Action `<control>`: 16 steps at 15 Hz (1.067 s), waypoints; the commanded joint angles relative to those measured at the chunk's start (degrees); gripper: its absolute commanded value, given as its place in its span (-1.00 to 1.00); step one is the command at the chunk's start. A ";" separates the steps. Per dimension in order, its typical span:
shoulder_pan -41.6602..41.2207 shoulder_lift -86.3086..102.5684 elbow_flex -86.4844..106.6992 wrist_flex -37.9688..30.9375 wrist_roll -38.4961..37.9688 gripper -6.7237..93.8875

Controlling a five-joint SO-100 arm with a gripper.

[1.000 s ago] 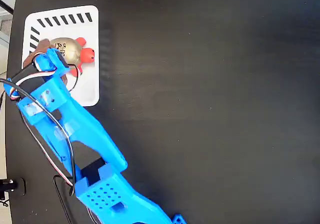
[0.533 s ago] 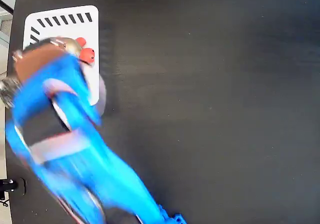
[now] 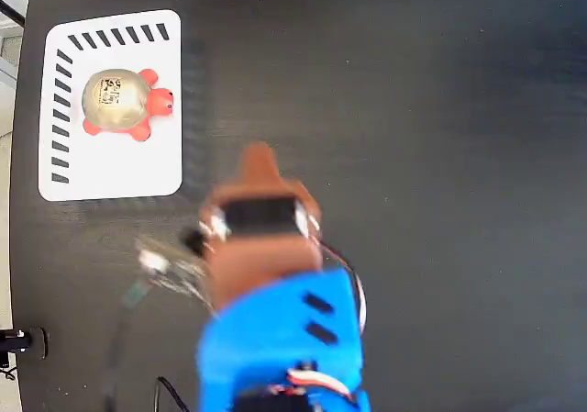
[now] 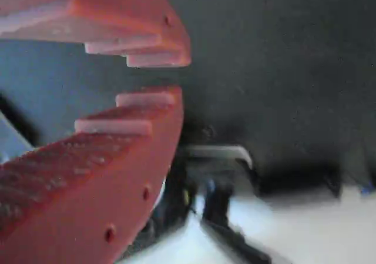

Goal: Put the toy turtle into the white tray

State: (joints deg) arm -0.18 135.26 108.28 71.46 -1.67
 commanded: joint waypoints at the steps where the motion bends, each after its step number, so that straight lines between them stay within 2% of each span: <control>1: 0.26 13.62 23.20 -7.65 -0.62 -0.87; 3: -0.97 23.55 37.18 -10.63 -0.09 -0.87; 5: -1.41 31.90 46.76 -10.11 0.09 -0.87; 11: -1.93 50.45 59.68 -3.34 2.29 -0.87; 14: -1.49 51.15 59.41 0.88 5.54 -0.87; 16: -1.93 51.15 59.41 0.88 5.19 -0.87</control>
State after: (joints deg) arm -1.14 185.80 167.78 71.81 2.72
